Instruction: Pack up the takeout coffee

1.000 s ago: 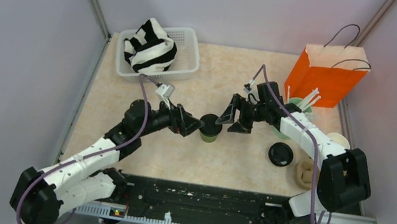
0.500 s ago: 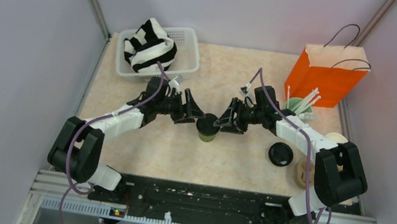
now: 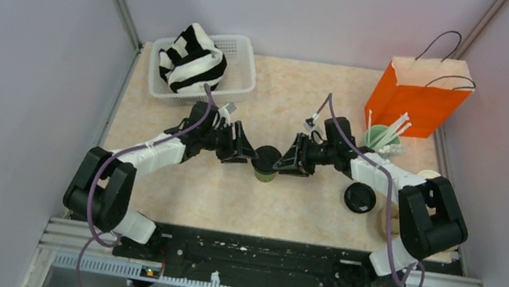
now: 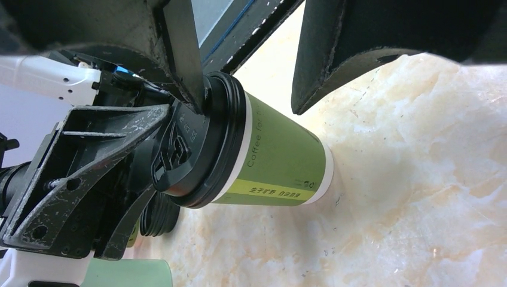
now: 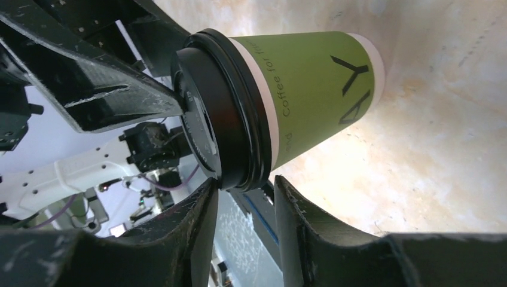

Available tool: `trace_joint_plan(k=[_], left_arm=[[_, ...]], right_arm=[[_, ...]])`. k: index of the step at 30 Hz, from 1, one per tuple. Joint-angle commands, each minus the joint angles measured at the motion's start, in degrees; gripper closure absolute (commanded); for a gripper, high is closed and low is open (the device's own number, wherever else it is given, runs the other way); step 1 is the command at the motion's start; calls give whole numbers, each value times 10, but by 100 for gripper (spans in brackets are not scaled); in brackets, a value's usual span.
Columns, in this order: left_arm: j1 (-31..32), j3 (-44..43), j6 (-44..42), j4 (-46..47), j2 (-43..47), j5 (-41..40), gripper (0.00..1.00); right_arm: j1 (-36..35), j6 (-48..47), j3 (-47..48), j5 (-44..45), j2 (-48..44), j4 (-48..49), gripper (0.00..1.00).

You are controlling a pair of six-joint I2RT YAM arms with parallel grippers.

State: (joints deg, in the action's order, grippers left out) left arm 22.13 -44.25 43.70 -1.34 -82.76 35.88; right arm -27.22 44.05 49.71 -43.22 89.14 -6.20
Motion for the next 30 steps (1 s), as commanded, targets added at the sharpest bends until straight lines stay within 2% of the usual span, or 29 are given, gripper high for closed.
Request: trace_joint_plan(k=[1, 9, 15, 18, 24, 30], left_arm=[[-3, -3, -15, -15, -10, -13, 39], [-9, 13, -38, -62, -5, -67, 42], [-32, 38, -44, -67, 26, -90, 44], [-40, 28, -55, -71, 35, -76, 41], [-55, 9, -57, -97, 57, -94, 23], [-119, 9, -68, -114, 56, -98, 25]], right_arm=[[-3, 7, -16, -15, 24, 77, 62], [14, 2, -68, 3, 69, 135, 66], [15, -18, -64, 11, 114, 138, 69], [2, -25, -27, 2, 124, 128, 69], [-19, -13, 67, -9, 175, 110, 63], [-46, -1, 162, -19, 246, 102, 62]])
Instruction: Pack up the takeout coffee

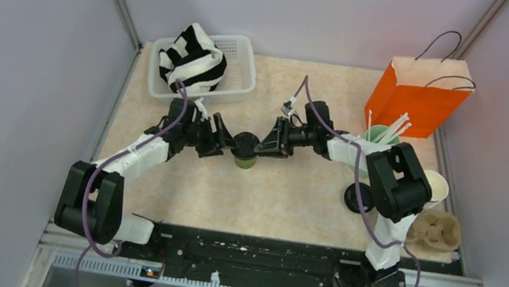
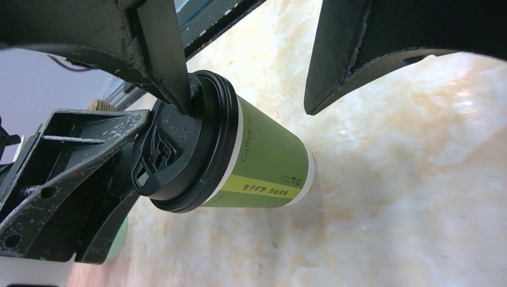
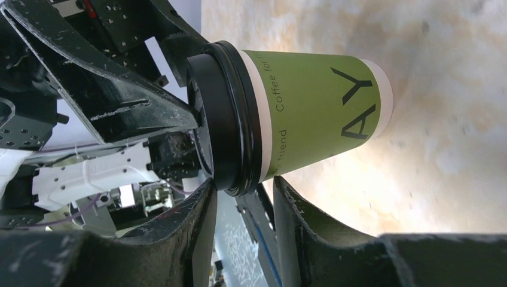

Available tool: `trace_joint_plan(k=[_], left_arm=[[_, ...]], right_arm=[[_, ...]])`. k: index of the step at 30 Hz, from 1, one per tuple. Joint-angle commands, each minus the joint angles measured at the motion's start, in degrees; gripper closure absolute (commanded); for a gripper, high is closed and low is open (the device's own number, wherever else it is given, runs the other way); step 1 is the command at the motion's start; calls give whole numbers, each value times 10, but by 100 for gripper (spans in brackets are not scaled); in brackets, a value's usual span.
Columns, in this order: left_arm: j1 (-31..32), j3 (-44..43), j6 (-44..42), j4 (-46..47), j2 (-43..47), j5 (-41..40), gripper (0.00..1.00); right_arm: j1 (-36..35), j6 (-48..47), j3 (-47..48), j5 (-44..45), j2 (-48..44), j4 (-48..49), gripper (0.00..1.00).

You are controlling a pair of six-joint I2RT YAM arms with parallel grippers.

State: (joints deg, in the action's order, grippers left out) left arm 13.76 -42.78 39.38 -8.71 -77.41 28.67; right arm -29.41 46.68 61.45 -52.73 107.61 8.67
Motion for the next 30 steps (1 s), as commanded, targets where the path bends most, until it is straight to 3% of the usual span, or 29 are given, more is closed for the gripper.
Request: trace_joint_plan(k=[1, 17, 27, 30], left_arm=[[-45, -8, -27, -39, 0, -23, 26], [-157, -79, -87, -111, -27, -111, 22], [-157, -121, -113, -133, -2, -154, 2], [-158, -138, -117, -154, 14, -166, 2]], right_arm=[[-29, -23, 64, 76, 75, -47, 62], [-106, 82, 365, 109, 293, -33, 61], [-119, 93, 441, 130, 305, -71, 43], [-118, 80, 452, 130, 287, -110, 35]])
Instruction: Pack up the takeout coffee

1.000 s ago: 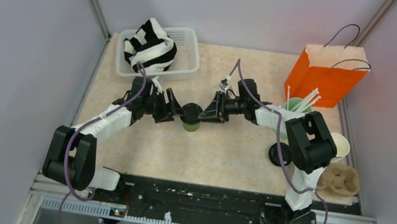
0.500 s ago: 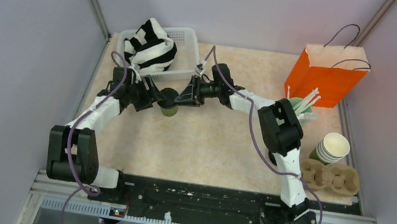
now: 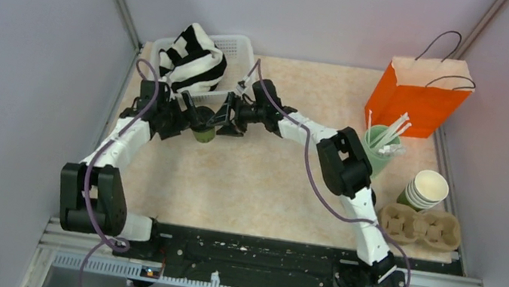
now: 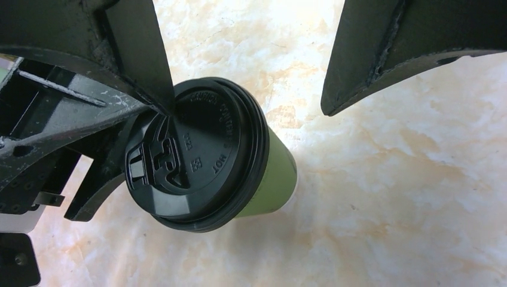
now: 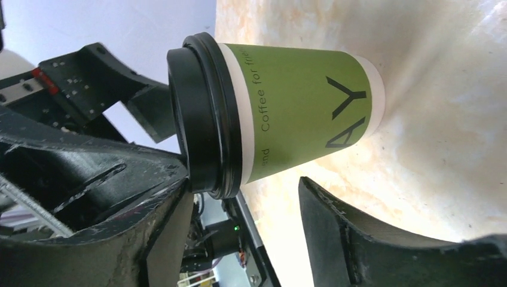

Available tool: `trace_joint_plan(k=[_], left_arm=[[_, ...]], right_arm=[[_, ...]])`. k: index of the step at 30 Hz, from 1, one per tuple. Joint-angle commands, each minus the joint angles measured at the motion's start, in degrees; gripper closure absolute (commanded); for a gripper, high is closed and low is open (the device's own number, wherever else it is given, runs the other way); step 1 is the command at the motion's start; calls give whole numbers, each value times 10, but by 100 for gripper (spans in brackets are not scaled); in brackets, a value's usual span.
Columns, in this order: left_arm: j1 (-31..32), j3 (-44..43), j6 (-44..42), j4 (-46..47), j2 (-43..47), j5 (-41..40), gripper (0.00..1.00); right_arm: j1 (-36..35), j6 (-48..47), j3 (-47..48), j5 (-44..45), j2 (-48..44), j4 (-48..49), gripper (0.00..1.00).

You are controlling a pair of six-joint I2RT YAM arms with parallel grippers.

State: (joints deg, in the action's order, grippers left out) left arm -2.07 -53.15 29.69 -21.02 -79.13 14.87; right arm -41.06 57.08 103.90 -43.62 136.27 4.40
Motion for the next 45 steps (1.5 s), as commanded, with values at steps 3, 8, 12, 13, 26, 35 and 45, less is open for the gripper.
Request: trace_joint_plan(k=[3, 8, 12, 13, 26, 35, 45], left_arm=[[1, -45, -18, -49, 57, -41, 2], [4, -67, -50, -75, 86, -14, 2], [17, -83, -83, -95, 109, 30, 2], [26, -85, -85, -97, 117, 33, 2], [186, -120, -88, -36, 117, 108, 2], [254, -179, -168, -31, 70, 112, 2], [354, -211, -274, -84, 55, -31, 2]], right_arm=[[5, -49, 23, 41, -46, -121, 27], [44, -177, -25, 56, -180, -288, 13], [79, -355, -62, 170, -326, -499, 8], [89, -382, -80, 204, -364, -543, 7], [447, -391, -155, 475, -674, -769, 20], [623, -385, -178, 472, -623, -722, 35], [624, -402, -229, 449, -531, -709, 56]])
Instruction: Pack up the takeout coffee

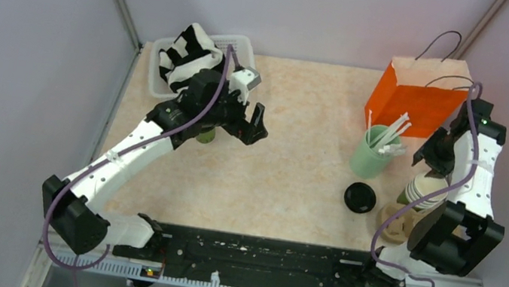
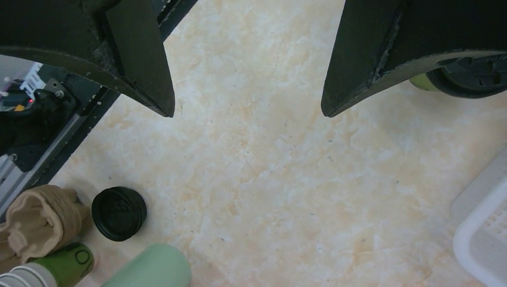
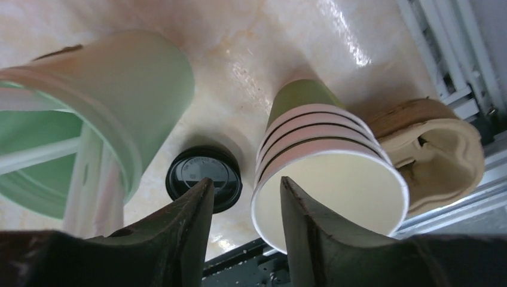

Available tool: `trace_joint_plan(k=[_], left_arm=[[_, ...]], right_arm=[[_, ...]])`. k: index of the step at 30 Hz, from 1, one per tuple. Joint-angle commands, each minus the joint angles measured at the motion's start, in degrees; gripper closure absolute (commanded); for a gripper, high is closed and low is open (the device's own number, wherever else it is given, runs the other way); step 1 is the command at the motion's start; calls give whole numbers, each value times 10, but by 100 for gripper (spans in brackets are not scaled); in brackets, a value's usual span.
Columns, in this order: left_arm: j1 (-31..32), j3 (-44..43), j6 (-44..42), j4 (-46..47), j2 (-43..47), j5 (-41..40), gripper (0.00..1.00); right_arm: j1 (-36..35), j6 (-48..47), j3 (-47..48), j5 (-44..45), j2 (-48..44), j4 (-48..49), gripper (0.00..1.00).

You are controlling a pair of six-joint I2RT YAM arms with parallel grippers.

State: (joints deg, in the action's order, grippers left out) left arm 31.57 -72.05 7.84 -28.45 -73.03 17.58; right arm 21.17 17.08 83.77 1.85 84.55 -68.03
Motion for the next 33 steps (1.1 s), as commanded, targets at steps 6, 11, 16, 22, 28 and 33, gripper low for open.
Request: trace_joint_plan(k=[6, 11, 16, 22, 28, 33], left_arm=[[31, -19, -70, -11, -7, -67, 2], [35, -22, -73, -13, -8, -72, 2], [36, -22, -73, -11, -9, -67, 2], [39, -22, -73, -9, -9, -66, 2], [43, -23, -73, -13, -10, -72, 2], [44, -23, -73, -12, -9, -68, 2]], right_arm=[[3, -3, -76, 15, -34, 31, 77], [2, -9, -78, 29, -41, 26, 85], [2, -14, -65, 28, -47, 17, 79], [2, -13, -67, 19, -54, 16, 84], [2, -13, -62, 22, -55, 14, 95], [0, -9, -43, 29, -60, -8, 100]])
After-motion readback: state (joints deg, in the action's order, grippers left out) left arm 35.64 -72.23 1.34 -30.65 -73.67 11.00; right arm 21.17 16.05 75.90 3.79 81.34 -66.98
